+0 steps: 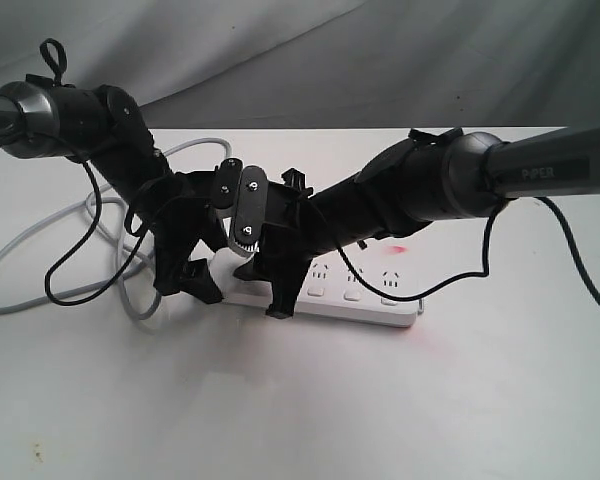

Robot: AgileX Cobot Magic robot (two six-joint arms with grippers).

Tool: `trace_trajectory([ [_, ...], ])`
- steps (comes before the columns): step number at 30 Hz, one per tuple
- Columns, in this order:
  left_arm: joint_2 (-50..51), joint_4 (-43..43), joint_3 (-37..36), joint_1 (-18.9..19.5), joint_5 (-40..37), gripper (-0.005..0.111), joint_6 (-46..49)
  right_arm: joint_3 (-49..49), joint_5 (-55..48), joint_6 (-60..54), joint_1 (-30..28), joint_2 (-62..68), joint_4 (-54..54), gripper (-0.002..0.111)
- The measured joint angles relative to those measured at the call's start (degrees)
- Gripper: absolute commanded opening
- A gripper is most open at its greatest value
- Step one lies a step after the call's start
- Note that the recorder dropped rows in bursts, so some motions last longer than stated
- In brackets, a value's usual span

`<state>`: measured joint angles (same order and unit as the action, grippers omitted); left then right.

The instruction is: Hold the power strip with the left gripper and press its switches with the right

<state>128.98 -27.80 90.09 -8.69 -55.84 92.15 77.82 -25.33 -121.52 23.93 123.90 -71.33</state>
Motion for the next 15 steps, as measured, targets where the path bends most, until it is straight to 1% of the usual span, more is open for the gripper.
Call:
trace_trajectory([
  [5,0.00,0.00,0.00,0.00,0.00,0.051,0.00,0.00,0.00,-0.62,0.00,1.15,-2.10,0.043],
  [15,0.00,0.00,0.00,0.00,0.00,0.051,0.00,0.00,0.02,-0.62,0.00,1.28,-2.77,0.043],
])
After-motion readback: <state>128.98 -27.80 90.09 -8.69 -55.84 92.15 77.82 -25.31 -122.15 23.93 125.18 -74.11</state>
